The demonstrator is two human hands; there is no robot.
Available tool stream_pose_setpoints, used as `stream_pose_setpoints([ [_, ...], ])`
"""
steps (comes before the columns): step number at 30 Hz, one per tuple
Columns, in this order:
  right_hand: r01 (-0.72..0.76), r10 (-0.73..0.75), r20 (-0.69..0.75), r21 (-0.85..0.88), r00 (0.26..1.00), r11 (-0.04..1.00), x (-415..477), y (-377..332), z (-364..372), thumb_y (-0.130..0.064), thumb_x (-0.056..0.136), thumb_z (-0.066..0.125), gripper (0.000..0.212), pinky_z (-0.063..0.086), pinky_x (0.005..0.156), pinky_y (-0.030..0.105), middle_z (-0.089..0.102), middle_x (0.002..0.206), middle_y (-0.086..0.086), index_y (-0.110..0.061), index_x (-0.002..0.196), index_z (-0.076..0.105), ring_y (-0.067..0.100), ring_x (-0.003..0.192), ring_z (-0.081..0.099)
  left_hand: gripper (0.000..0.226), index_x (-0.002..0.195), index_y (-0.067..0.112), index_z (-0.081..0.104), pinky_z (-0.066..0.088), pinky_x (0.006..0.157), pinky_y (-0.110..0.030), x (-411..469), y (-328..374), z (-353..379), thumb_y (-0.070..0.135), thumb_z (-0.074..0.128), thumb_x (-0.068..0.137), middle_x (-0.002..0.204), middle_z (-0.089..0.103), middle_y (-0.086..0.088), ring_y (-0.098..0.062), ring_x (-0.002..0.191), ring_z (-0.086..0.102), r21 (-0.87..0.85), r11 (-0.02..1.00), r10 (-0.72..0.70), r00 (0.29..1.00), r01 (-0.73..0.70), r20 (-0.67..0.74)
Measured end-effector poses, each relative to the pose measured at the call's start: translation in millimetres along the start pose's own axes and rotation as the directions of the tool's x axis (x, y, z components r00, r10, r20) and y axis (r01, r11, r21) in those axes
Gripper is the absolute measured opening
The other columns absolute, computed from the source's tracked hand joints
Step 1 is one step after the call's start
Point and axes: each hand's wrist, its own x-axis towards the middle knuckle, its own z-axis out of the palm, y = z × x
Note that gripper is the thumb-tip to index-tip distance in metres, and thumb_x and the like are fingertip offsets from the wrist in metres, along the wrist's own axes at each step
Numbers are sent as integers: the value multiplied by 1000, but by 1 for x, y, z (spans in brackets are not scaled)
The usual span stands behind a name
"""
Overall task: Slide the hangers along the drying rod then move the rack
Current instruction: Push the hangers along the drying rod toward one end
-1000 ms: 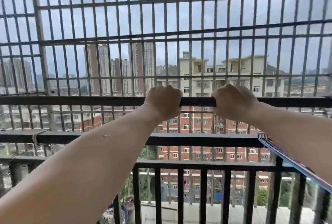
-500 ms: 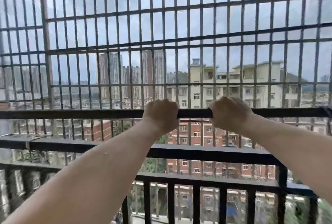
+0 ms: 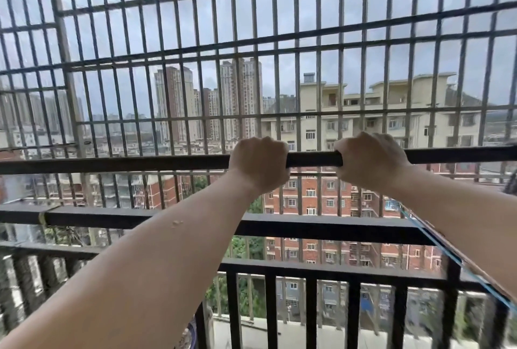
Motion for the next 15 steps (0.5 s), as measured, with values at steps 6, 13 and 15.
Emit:
stream_pose_setpoints([
  [6,-53,53,22,-17,998,998,7,2,11,-13,81,57,32,29,37,16,46,40,-9,-22,53,45,4,33,44,26,65,16,51,33,40,-18,9,-6,16,27,51,88,48,48,6,-11,40,50,-5,999,47,996,-47,-78],
  [13,-50,48,-21,-122,999,991,11,4,22,-19,84,61,42,18,40,15,39,37,-10,-24,50,37,4,31,35,37,56,20,32,28,40,-18,25,-11,36,24,50,88,48,41,7,-11,39,45,-25,993,112,988,-115,-103],
  [15,-68,65,-23,-158,998,985,12,4,25,-21,83,62,39,15,41,15,38,37,-9,-24,51,40,4,31,31,35,57,20,34,27,39,-18,30,-14,42,23,50,87,49,42,6,-10,39,44,-32,991,126,988,-129,-85],
])
